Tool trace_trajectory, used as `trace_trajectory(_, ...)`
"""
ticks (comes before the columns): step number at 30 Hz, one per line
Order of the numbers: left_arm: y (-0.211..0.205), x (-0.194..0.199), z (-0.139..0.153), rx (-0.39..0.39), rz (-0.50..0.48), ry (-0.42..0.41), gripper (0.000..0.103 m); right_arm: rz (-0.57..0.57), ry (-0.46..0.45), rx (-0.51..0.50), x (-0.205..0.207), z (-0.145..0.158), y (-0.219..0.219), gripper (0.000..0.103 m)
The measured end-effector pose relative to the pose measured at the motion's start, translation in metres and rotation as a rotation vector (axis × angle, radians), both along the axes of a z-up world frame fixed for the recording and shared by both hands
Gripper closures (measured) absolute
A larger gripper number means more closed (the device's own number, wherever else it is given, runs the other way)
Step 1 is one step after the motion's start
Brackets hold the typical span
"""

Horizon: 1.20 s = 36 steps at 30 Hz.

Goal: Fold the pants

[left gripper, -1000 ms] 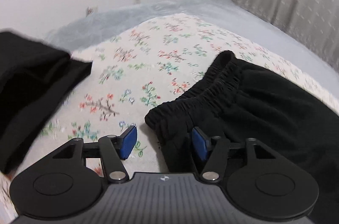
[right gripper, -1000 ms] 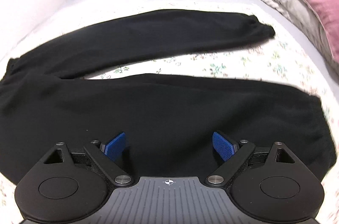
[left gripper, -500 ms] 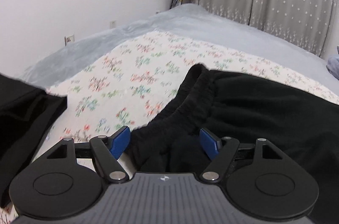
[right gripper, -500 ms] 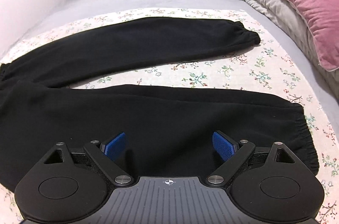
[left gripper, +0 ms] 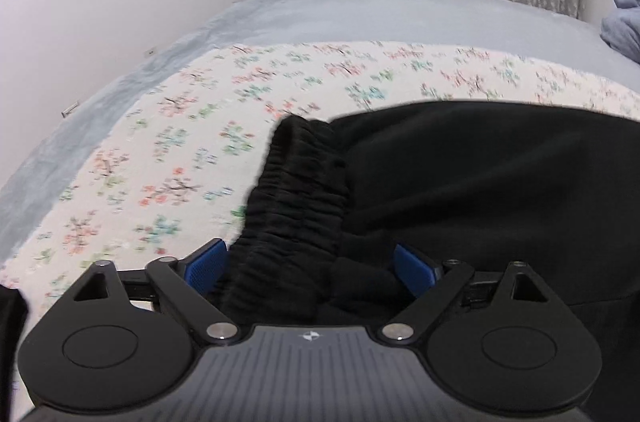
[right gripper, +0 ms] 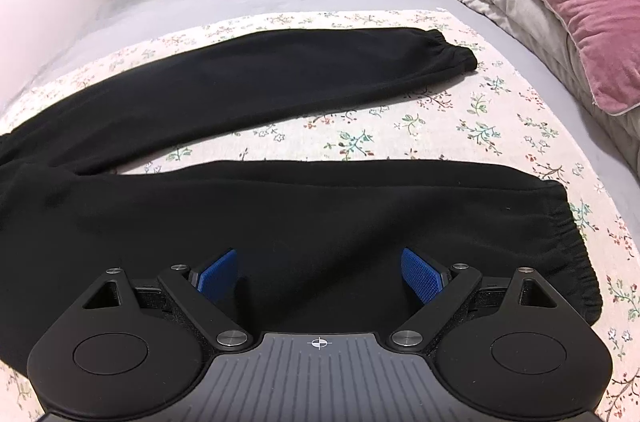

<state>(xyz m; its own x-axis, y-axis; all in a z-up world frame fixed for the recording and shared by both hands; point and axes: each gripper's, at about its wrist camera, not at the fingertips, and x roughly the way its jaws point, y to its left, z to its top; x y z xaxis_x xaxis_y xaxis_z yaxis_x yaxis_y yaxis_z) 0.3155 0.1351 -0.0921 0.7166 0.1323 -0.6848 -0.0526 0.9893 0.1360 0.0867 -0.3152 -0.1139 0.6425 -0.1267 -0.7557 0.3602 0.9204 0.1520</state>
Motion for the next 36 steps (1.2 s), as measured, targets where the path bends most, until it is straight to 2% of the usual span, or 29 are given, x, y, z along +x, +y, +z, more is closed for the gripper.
trace_trajectory(2,-0.006,0.004,-0.011,0.045,0.026,0.009,0.028,0.002,0.006,0.0,0.004,-0.002,-0.001,0.012)
trace_trajectory(3,-0.009,0.006,-0.014,0.073,0.016,0.021,0.039,0.004,0.008,0.0,0.006,-0.002,-0.001,0.013)
trace_trajectory(6,-0.007,0.008,-0.013,0.067,0.014,0.017,0.045,0.015,0.003,0.013,0.013,-0.004,-0.003,0.016)
trace_trajectory(8,-0.01,0.008,-0.013,0.099,0.001,0.008,0.051,0.021,-0.005,0.018,0.016,-0.004,-0.003,0.023)
trace_trajectory(10,-0.012,0.007,-0.011,0.118,-0.006,-0.01,0.064,0.031,-0.007,0.03,0.019,-0.005,-0.003,0.032)
trace_trajectory(12,-0.013,0.006,-0.005,0.117,0.001,-0.027,0.068,0.036,-0.004,0.029,0.02,-0.007,-0.002,0.035)
trace_trajectory(22,-0.001,0.002,0.005,0.056,0.022,-0.077,0.071,0.037,-0.016,0.031,0.018,-0.005,-0.001,0.036)
trace_trajectory(29,0.003,0.0,0.012,0.04,0.043,-0.106,0.072,0.041,-0.021,0.03,0.018,-0.004,0.0,0.036)
trace_trajectory(36,0.007,0.006,0.01,0.098,0.084,-0.131,0.072,0.034,-0.025,0.027,0.016,-0.002,-0.002,0.036)
